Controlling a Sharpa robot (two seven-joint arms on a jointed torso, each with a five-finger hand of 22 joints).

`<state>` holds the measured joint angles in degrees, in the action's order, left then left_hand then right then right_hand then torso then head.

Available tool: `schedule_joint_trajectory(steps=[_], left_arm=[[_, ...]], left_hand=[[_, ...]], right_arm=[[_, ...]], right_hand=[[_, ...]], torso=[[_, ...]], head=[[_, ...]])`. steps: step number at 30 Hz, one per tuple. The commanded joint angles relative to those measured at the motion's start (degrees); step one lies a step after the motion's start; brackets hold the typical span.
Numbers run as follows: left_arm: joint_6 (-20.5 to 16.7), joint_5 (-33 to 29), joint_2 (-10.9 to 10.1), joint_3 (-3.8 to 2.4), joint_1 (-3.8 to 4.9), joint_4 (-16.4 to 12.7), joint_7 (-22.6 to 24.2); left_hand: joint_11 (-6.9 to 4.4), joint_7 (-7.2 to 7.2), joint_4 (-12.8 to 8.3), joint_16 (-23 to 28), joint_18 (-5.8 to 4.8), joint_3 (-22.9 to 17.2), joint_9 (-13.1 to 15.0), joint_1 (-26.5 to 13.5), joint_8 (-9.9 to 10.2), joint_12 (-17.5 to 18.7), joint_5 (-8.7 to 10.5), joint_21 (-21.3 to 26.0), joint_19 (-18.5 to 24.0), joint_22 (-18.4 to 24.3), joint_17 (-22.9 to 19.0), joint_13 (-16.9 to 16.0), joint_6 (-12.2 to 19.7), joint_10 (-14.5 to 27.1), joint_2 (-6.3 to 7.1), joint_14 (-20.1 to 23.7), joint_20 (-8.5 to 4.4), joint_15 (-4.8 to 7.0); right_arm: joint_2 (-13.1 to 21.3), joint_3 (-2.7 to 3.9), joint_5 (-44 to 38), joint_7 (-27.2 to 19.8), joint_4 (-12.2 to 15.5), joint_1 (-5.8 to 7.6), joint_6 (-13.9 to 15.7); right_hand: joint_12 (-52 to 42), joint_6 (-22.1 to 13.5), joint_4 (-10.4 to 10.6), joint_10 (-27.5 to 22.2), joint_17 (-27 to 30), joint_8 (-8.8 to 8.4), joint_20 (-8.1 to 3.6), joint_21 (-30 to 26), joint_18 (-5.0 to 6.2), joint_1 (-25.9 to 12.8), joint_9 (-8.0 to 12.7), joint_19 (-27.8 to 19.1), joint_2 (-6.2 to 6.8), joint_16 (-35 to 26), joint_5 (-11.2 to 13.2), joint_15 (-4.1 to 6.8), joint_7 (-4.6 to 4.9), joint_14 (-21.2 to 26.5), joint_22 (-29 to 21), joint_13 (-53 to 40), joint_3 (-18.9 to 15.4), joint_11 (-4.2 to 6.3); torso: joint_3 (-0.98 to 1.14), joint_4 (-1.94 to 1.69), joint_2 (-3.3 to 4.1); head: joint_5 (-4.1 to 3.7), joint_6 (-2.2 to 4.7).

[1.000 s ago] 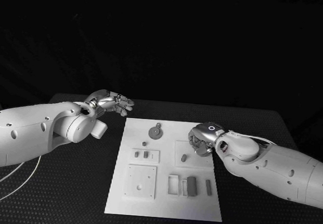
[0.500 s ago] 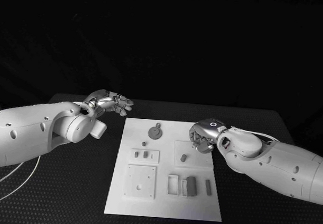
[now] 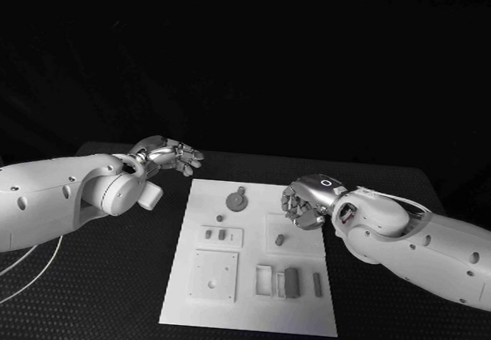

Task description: Assemble the parts on the task board

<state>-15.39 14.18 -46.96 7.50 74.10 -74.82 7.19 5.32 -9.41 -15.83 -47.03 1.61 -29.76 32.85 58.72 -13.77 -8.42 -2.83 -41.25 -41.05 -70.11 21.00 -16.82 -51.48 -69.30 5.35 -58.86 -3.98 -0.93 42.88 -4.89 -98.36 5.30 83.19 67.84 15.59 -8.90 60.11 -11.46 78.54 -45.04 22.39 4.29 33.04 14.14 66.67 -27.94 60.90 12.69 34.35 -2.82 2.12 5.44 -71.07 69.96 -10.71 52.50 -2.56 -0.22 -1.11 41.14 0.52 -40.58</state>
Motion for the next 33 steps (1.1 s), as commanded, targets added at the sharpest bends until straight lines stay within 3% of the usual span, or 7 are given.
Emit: schedule_joint_trajectory(steps=[1,7,12,15,23,25,33], left_arm=[[0.52,-0.32,0.14,-0.04,0.15,0.01,0.36],[0.41,-0.71,0.13,-0.04,0.16,0.15,0.36],[0.44,-1.17,0.42,-0.06,0.16,0.08,0.58],[0.47,-1.20,0.71,-0.06,0.18,0.31,0.60],[0.62,-1.39,1.13,-0.07,0.24,0.65,0.65],[0.56,-1.39,1.13,-0.07,0.25,0.69,0.63],[0.67,-1.44,1.54,-0.08,0.33,0.93,0.63]], left_hand=[[0.15,-0.13,0.13,0.22,-0.38,0.35,0.00,-0.51,-0.22,-0.27,-0.13,0.29,-0.43,0.01,0.09,-0.10,0.37,0.40,-0.06,-0.55,-0.69,-0.02],[0.16,-0.16,0.11,0.28,-0.37,0.37,-0.01,-0.50,-0.19,-0.30,-0.13,0.33,-0.44,0.01,0.13,-0.10,0.44,0.45,0.01,-0.56,-0.69,-0.02],[0.16,-0.17,0.12,0.32,-0.37,0.37,-0.01,-0.51,-0.19,-0.32,-0.13,0.35,-0.45,0.00,0.15,-0.11,0.46,0.47,0.01,-0.57,-0.69,-0.02],[0.15,-0.17,0.14,0.35,-0.37,0.36,-0.01,-0.51,-0.20,-0.36,-0.13,0.37,-0.46,0.00,0.17,-0.12,0.46,0.46,-0.05,-0.58,-0.69,-0.02],[0.14,-0.17,0.18,0.40,-0.38,0.39,0.00,-0.56,-0.22,-0.42,-0.12,0.40,-0.47,-0.01,0.21,-0.14,0.45,0.46,-0.06,-0.59,-0.68,-0.03],[0.15,-0.17,0.20,0.41,-0.38,0.40,0.00,-0.59,-0.22,-0.42,-0.13,0.41,-0.48,-0.01,0.22,-0.14,0.46,0.47,-0.05,-0.59,-0.68,-0.03],[0.15,-0.20,0.29,0.50,-0.39,0.45,-0.01,-0.73,-0.20,-0.48,-0.13,0.46,-0.51,-0.02,0.29,-0.15,0.55,0.52,-0.09,-0.62,-0.67,-0.04]], right_arm=[[-0.33,0.01,3.41,-2.02,1.59,-0.04,2.48],[-1.96,-0.01,3.39,-2.10,3.39,-0.11,2.09],[-3.57,-0.19,2.40,-2.11,5.09,-0.97,1.90],[-5.21,-0.89,1.49,-2.14,5.12,-1.79,1.85],[-8.13,-3.02,-0.98,-2.14,3.71,-3.75,2.69],[-8.82,-3.27,-1.18,-2.15,3.44,-4.46,2.70],[-11.09,-3.55,-2.87,-1.68,2.18,-6.25,2.69]], right_hand=[[-0.03,0.48,0.07,0.21,-0.07,0.29,-0.06,0.31,0.86,-0.59,-0.12,0.23,-0.20,0.12,0.04,0.12,0.04,-0.45,0.08,-0.09,0.31,0.00],[0.01,0.46,0.08,0.20,-0.14,0.27,-0.09,0.33,0.86,-0.58,-0.15,0.30,-0.25,0.07,0.02,0.13,0.05,-0.46,0.11,-0.11,0.31,-0.01],[0.05,0.43,0.10,0.20,-0.19,0.24,-0.11,0.35,0.86,-0.60,-0.17,0.33,-0.31,0.03,0.01,0.12,0.07,-0.46,0.12,-0.13,0.30,-0.02],[0.07,0.42,0.11,0.20,-0.22,0.23,-0.12,0.35,0.86,-0.61,-0.19,0.35,-0.34,0.01,0.01,0.12,0.07,-0.47,0.13,-0.14,0.29,-0.02],[0.09,0.41,0.09,0.20,-0.28,0.21,-0.14,0.36,0.86,-0.60,-0.22,0.36,-0.38,-0.04,0.01,0.13,0.08,-0.49,0.14,-0.17,0.28,-0.02],[0.09,0.41,0.09,0.21,-0.28,0.21,-0.14,0.36,0.86,-0.60,-0.22,0.36,-0.38,-0.04,0.01,0.13,0.08,-0.49,0.15,-0.17,0.28,-0.02],[0.13,0.40,0.06,0.20,-0.32,0.20,-0.16,0.35,0.86,-0.58,-0.24,0.35,-0.40,-0.09,0.01,0.12,0.08,-0.49,0.16,-0.18,0.29,-0.02]], torso=[[0.03,-0.01,0.02],[-0.04,-0.14,0.08],[-0.14,0.01,-0.04],[-0.25,-0.12,0.02],[-0.26,-0.23,0.02],[-0.32,-0.31,0.10],[-0.11,-0.20,0.08]], head=[[0.19,0.06],[0.18,0.19],[1.29,0.01],[1.87,-0.01],[2.88,-0.21],[2.97,-0.29],[3.95,-0.66]])
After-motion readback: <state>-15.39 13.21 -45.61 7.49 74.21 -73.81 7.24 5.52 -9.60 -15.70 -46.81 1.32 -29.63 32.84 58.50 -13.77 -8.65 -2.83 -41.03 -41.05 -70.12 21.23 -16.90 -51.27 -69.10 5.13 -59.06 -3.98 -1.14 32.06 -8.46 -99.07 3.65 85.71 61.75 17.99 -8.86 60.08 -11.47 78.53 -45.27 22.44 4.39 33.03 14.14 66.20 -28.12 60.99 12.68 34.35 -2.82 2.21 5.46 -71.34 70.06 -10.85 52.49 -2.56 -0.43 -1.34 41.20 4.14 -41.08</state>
